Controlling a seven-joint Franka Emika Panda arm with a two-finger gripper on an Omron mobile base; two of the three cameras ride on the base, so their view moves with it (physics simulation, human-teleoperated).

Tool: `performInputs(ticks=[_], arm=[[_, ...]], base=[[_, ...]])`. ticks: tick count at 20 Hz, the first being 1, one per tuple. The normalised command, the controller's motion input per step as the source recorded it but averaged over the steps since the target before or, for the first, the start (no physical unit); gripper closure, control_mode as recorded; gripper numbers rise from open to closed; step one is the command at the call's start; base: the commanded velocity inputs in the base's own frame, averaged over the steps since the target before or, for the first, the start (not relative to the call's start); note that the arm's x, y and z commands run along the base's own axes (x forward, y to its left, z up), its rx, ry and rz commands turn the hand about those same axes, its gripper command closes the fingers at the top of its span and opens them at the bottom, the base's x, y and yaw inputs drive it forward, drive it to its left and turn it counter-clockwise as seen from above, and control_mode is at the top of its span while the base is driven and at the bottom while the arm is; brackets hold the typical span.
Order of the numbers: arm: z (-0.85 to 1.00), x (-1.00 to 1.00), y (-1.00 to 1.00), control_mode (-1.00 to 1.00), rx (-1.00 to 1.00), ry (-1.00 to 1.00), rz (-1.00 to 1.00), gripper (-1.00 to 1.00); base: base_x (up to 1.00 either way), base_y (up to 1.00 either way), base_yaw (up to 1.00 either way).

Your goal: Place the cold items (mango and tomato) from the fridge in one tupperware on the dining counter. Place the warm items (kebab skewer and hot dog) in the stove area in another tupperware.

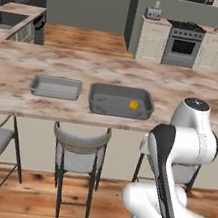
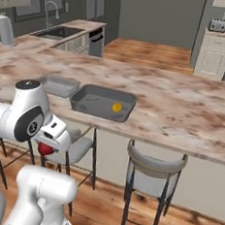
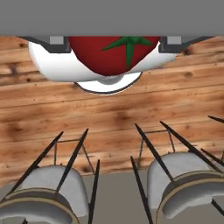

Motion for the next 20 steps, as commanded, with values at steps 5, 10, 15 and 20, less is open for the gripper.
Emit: performInputs(ticks=[5, 10, 15, 20], arm=[[0.0, 0.0, 0.0, 1.0, 0.0, 0.0, 0.0, 1.0], [0.0, 0.0, 0.0, 1.0, 0.0, 0.0, 0.0, 1.0], [0.0, 0.0, 0.0, 1.0, 0.0, 0.0, 0.0, 1.0], [0.0, 0.0, 0.0, 1.0, 0.0, 0.0, 0.0, 1.0]], base=[[0.88, 0.13, 0.09], [0.59, -0.39, 0.25], [0.75, -0.1, 0.08], [0.61, 0.01, 0.0]])
